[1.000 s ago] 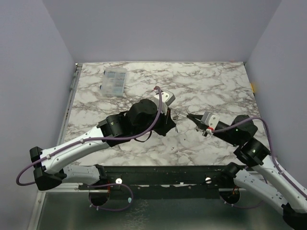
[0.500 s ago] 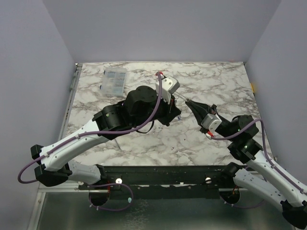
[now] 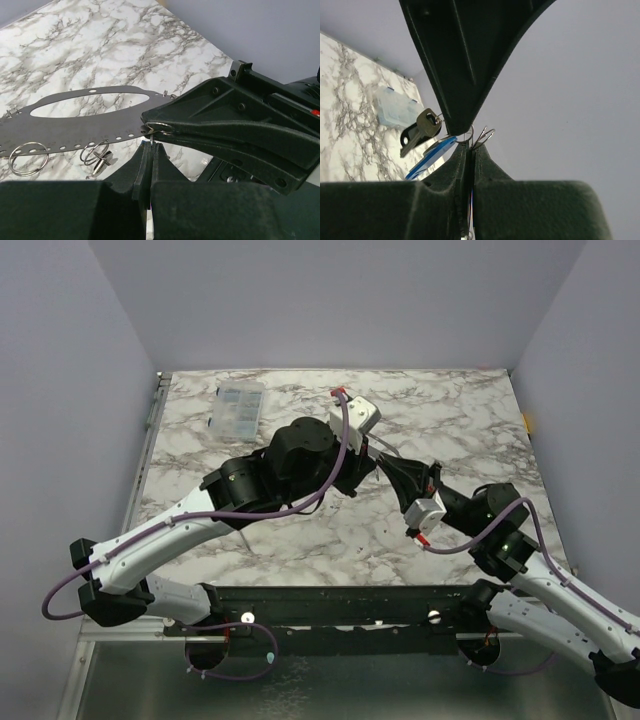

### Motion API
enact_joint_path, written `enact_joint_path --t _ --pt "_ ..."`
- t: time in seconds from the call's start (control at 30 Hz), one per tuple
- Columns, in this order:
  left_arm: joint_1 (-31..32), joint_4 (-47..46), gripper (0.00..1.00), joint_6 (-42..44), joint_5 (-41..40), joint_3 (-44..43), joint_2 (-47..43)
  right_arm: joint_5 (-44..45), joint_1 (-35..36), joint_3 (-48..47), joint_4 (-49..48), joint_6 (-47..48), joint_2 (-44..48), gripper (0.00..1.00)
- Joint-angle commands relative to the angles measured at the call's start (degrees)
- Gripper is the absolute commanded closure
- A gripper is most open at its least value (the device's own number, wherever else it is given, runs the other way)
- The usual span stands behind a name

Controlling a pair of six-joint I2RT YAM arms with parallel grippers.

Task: Put the keys on the keyring

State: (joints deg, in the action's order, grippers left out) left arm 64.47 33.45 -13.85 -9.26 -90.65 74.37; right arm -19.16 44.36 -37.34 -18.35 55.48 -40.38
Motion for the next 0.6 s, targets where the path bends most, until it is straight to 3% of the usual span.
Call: enact_joint_path --t 0.0,0.57 --pt "0.14 -0.15 1.00 1.72 -3.10 -2.56 0.57 1.63 0.70 0.54 -2.64 2.66 1.16 0.99" --pt "0.05 -0.06 1.00 2.54 -1.63 -4.07 1.74 3.67 1.08 0.87 -1.59 1.94 0.76 0.99"
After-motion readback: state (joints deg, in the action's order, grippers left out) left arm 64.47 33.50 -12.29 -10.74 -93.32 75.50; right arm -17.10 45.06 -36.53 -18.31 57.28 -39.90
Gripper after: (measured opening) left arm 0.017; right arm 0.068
